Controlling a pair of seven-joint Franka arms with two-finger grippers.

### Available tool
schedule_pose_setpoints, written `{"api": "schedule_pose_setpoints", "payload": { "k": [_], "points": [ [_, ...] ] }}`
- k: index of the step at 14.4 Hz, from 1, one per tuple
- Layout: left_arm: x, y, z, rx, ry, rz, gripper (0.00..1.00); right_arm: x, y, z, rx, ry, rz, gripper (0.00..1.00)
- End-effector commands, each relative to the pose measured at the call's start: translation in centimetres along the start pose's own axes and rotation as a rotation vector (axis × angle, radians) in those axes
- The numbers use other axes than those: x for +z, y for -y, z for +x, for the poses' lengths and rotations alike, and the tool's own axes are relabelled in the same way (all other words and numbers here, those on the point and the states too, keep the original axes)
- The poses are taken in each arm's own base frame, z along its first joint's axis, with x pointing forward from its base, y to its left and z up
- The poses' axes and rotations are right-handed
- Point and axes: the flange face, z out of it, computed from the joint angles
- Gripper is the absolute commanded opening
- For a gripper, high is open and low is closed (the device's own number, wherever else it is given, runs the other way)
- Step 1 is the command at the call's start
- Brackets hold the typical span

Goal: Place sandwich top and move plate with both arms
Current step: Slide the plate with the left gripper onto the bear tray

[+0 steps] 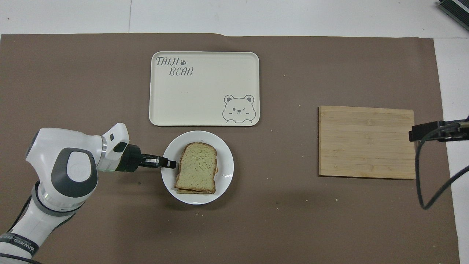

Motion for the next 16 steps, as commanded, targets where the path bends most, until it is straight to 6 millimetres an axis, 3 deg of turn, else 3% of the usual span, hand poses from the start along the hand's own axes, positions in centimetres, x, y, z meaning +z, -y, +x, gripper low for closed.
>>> {"api": "schedule_pose_setpoints", "payload": {
  "k": [1, 4, 9, 16],
  "points": [
    [-1.5, -0.2, 2.9, -0.005, -0.017, -0.072, 0.0, -0.1, -0.3, 0.1, -0.018, -0.007, 0.007, 1.0],
    [-3.4, -0.1, 5.7, -0.021, -0.052, -0.096, 0.0, -0.1, -0.3, 0.1, -0.018, -0.005, 0.007, 1.0],
    [-6.0, -1.8, 11.2, -0.089, -0.117, -0.11, 0.0, -0.1, -0.3, 0.0, -0.018, -0.005, 0.007, 1.0],
    [-6.6, -0.8, 16.8, -0.153, -0.185, -0.102, 0.0, 0.1, -0.3, -0.1, -0.018, -0.001, 0.007, 1.0]
  ]
}}
